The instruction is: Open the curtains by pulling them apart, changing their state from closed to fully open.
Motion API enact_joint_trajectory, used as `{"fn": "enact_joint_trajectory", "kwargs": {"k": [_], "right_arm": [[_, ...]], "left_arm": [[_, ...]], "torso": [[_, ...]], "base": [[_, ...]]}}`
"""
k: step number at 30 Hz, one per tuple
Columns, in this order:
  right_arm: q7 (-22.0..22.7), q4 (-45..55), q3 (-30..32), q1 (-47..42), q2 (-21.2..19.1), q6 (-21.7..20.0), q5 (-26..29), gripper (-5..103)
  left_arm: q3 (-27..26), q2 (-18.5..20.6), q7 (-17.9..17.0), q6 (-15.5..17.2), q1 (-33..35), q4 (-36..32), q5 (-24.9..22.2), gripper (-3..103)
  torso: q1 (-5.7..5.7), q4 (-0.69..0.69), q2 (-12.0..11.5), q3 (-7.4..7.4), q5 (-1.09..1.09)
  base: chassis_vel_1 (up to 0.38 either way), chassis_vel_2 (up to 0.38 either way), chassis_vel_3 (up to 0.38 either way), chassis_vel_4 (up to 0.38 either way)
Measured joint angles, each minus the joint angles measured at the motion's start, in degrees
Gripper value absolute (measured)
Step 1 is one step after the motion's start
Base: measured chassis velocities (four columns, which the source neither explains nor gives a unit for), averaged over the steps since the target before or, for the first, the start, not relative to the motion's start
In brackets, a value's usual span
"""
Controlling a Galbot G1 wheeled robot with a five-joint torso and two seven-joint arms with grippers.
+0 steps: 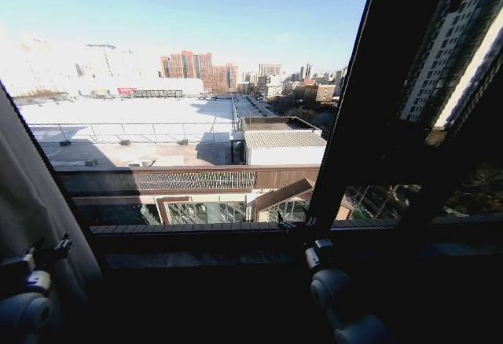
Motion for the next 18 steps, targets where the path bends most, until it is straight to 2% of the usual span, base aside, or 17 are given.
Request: {"fn": "enact_joint_trajectory", "kwargs": {"k": [1, 2, 3, 4, 5, 7, 14, 17, 18], "right_arm": [[0.0, 0.0, 0.0, 0.0, 0.0, 0.0, 0.0, 100], [0.18, 0.25, 0.01, 0.13, -0.01, -0.26, 0.39, 100], [1.46, 1.57, 0.0, 1.07, -0.41, -2.68, 3.33, 100], [1.88, 1.97, 0.08, 1.4, -0.55, -3.54, 4.31, 100], [1.88, 1.97, 0.08, 1.4, -0.55, -3.54, 4.31, 100], [2.51, 2.54, 0.53, 2.25, -0.87, -5.48, 5.85, 100], [2.71, 1.79, 1.1, 3.59, -0.58, -6.77, 6.59, 100], [2.71, 1.62, 1.38, 3.63, 0.06, -6.9, 6.6, 100], [2.71, 1.62, 1.38, 3.63, 0.06, -6.9, 6.6, 100]], "left_arm": [[0.0, 0.0, 0.0, 0.0, 0.0, 0.0, 0.0, 70], [0.19, -0.95, 3.14, -2.75, 0.75, -0.65, -0.75, 76], [0.83, -2.43, 7.83, -8.26, 1.34, 0.11, -2.72, 87], [0.83, -2.69, 9.06, -9.2, 1.58, 0.35, -3.21, 92], [0.83, -2.69, 9.06, -9.2, 1.58, 0.35, -3.21, 92], [0.81, -3.11, 10.3, -9.9, 2.17, 0.42, -4.08, 99], [1.58, -3.18, 11.03, -9.96, 2.99, 0.31, -5.49, 100], [3.48, -3.54, 8.19, -8.92, 2.94, -1.48, -5.46, 100], [3.48, -3.54, 8.19, -8.92, 2.94, -1.48, -5.46, 100]], "torso": [[0.0, 0.0, 0.0, 0.0, 0.0], [0.0, 0.0, 0.0, 0.0, 0.0], [0.0, 0.0, 0.0, 0.0, -0.01], [0.0, 0.0, 0.0, 0.0, -0.01], [0.0, 0.0, 0.0, 0.0, -0.01], [0.0, 0.0, 0.0, 0.0, -0.01], [0.0, 0.01, 0.0, 0.01, -0.01], [0.01, 0.01, 0.0, 0.0, -0.02], [0.01, 0.01, 0.0, 0.0, -0.02]], "base": [[0.0, 0.0, 0.0, 0.0], [0.0, 0.0, 0.0, 0.0], [0.0, 0.0, 0.0, 0.0], [0.0, 0.0, 0.0, 0.0], [0.0, 0.0, 0.0, 0.0], [0.0, 0.0, 0.0, 0.0], [0.0, 0.0, 0.0, 0.0], [0.0, 0.0, 0.0, 0.0], [0.0, 0.0, 0.0, 0.0]]}}
